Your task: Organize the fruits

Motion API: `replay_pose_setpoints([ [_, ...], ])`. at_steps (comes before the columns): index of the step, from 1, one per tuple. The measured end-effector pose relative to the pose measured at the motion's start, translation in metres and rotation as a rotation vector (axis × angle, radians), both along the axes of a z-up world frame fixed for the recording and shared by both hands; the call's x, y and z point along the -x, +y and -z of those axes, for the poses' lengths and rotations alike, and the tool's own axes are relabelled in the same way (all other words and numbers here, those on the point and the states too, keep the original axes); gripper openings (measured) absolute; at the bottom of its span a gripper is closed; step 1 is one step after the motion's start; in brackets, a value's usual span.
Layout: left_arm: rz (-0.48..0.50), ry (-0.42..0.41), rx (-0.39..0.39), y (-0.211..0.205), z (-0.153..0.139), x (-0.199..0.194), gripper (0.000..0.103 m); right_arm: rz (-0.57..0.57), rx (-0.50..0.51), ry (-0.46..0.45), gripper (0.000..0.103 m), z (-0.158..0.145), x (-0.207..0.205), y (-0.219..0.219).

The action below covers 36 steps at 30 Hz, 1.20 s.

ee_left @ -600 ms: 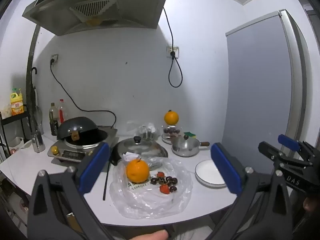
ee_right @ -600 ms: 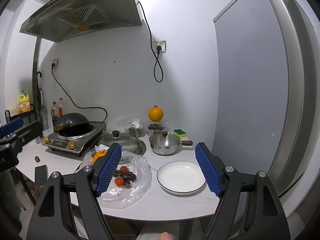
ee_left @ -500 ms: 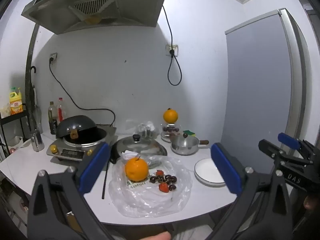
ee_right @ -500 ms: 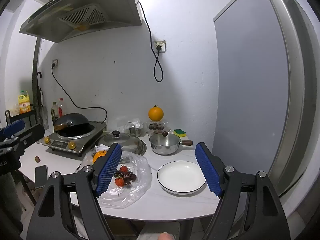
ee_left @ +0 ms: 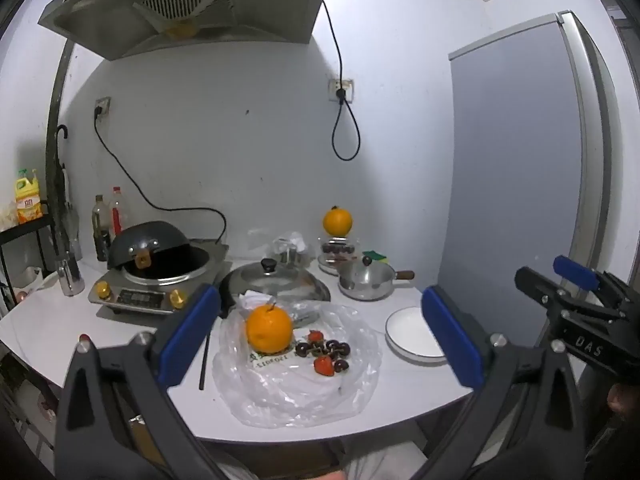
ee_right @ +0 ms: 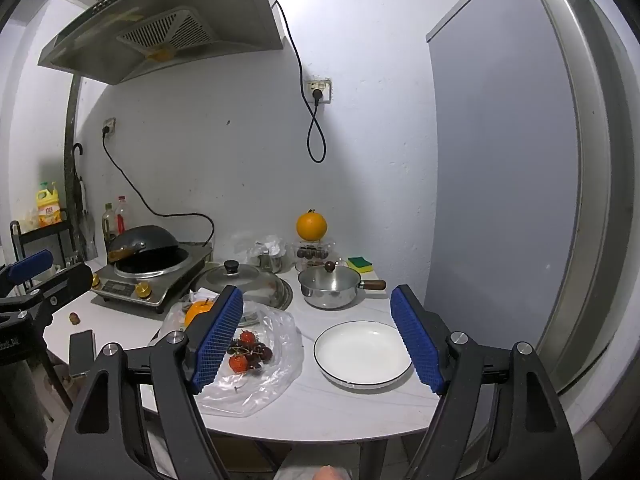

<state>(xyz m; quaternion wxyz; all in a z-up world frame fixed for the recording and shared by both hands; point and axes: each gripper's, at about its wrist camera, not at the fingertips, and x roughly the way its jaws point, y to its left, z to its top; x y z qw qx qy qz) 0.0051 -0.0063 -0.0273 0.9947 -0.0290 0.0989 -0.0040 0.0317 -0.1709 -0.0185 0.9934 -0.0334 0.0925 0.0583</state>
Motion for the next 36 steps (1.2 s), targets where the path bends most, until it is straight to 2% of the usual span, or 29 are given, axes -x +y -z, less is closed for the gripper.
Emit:
replay_pose_setpoints([
  [12, -0.037, 0.019, -0.009, 0.004, -0.005, -0.002, 0.102, -0.008, 0.006, 0.012, 0.079, -0.004, -0.007, -0.002],
  [15, -0.037, 0.023, -0.009, 0.005, -0.004, -0.001, 0.102, -0.013, 0.012, 0.011, 0.079, 0.005, -0.002, 0.004],
  [36, -0.049, 0.039, -0.005, 0.008, -0.005, -0.006, 0.102, -0.023, 0.025, 0.02, 0.079, 0.005, -0.005, 0.007],
])
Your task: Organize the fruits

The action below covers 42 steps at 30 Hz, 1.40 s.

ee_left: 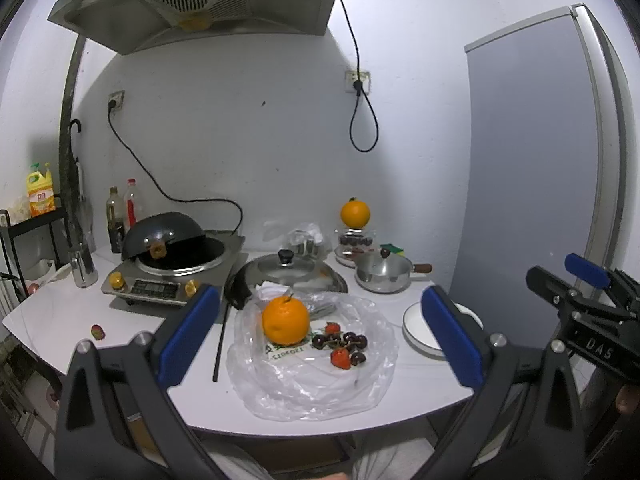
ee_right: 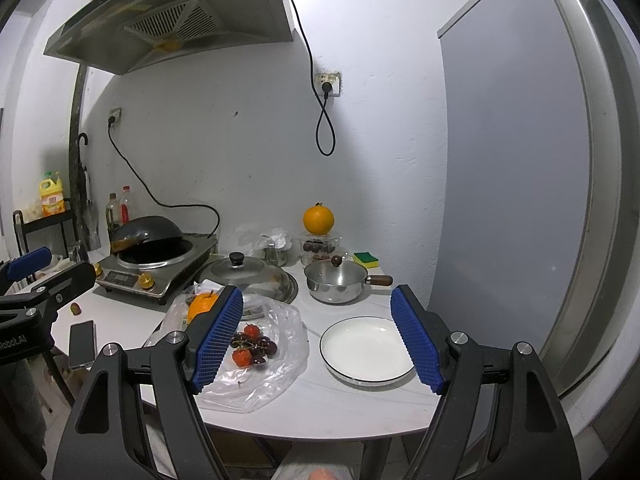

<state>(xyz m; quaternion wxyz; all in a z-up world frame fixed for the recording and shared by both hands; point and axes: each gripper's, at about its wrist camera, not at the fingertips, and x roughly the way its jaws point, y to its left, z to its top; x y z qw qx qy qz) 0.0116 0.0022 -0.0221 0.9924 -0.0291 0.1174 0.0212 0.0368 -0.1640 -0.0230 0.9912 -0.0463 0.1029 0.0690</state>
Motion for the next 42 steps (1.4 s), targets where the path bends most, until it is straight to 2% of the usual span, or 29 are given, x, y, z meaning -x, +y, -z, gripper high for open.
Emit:
replay_pose_setpoints([
  [42, -0.013, 0.002, 0.005, 0.002, 0.0011, -0.0006, 0.102, -0.004, 0.008, 0.009, 0.079, 0.0057, -0.0014, 0.005],
])
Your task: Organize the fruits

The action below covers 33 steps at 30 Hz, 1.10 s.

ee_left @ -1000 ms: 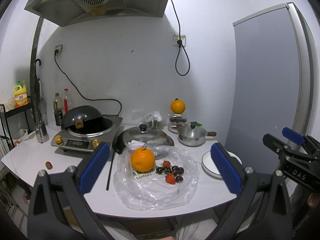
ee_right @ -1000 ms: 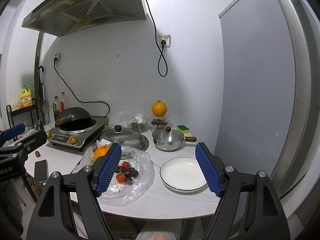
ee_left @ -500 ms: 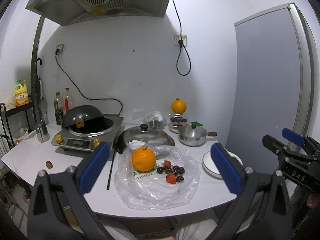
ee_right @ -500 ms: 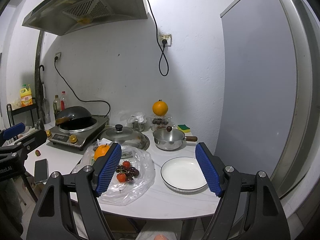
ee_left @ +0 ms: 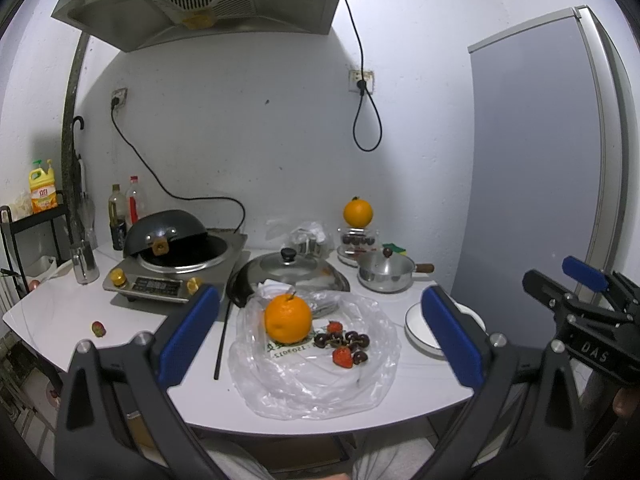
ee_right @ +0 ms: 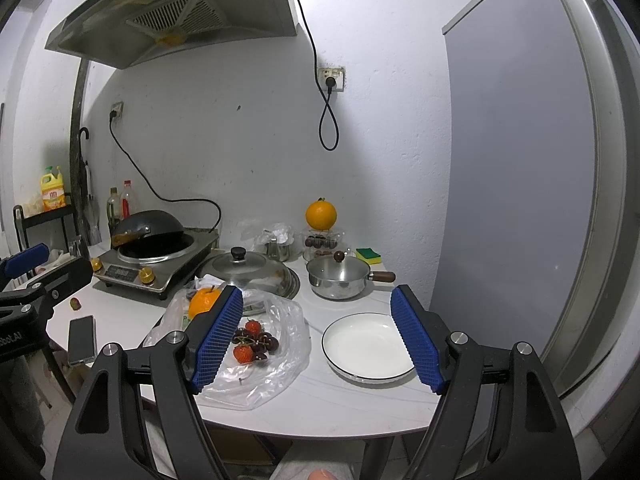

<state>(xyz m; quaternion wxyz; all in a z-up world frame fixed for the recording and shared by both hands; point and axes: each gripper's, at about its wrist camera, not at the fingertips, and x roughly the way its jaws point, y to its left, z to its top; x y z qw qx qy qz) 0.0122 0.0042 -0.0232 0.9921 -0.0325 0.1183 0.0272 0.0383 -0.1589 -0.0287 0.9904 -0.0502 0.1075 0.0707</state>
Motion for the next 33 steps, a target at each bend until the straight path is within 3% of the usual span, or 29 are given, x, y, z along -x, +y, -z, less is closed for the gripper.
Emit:
replay_pose_setpoints([
  [12, -0.029, 0.054, 0.018, 0.012, 0.016, -0.017, 0.102, -0.015, 0.017, 0.038, 0.079, 0.005, -0.02, 0.007],
  [33, -0.092, 0.218, 0.074, 0.075, 0.067, -0.091, 0.102, -0.119, 0.102, 0.199, 0.079, 0.045, -0.106, 0.063],
])
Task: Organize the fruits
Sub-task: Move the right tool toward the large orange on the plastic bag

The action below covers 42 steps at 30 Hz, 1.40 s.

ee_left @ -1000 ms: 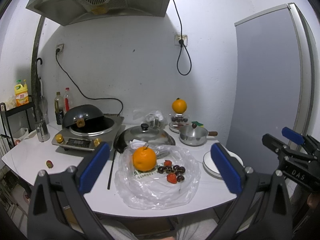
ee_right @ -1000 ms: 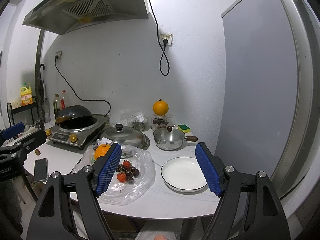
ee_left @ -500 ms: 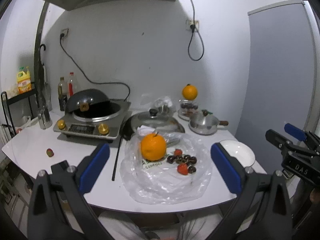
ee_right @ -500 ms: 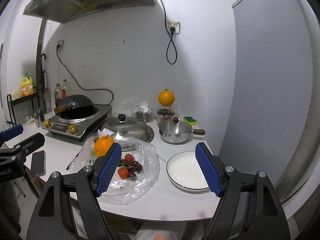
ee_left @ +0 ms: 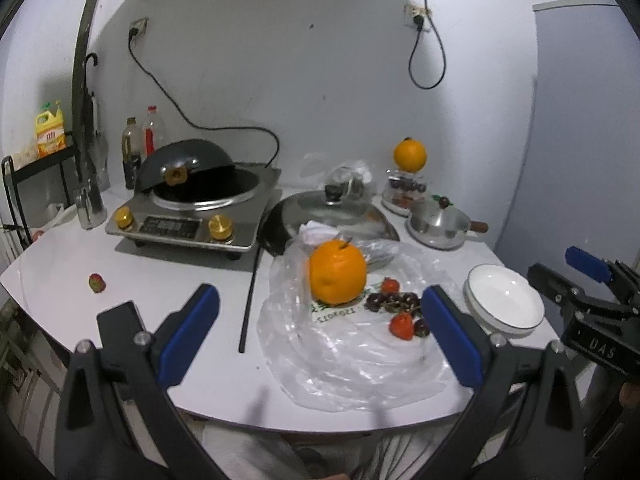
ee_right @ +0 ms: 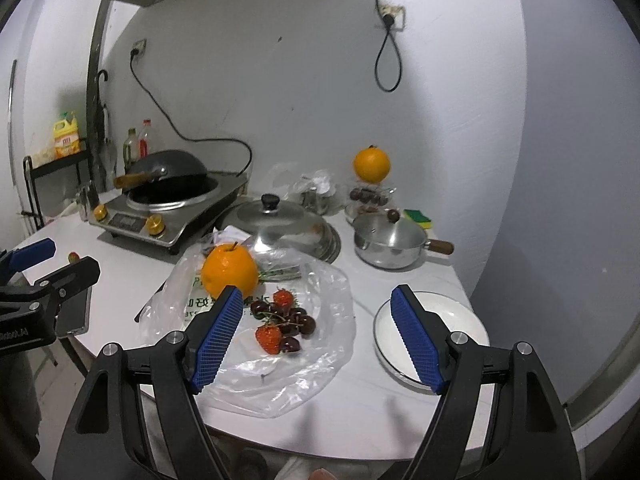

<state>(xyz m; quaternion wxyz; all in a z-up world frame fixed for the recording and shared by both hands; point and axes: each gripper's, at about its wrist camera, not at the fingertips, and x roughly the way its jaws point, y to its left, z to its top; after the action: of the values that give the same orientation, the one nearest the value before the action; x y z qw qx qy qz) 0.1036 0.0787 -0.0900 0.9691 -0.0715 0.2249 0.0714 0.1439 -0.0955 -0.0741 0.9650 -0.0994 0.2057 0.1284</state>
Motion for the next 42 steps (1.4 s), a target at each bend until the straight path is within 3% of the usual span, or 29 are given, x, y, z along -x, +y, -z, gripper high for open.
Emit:
replay_pose_setpoints([
  [15, -0.065, 0.107, 0.025, 0.045, 0.031, -0.048, 0.102, -0.079, 0.034, 0.109, 0.079, 0.03, -0.066, 0.043],
  [42, -0.126, 0.218, 0.054, 0.105, 0.072, -0.107, 0.102, -0.169, 0.059, 0.236, 0.079, 0.075, -0.149, 0.11],
])
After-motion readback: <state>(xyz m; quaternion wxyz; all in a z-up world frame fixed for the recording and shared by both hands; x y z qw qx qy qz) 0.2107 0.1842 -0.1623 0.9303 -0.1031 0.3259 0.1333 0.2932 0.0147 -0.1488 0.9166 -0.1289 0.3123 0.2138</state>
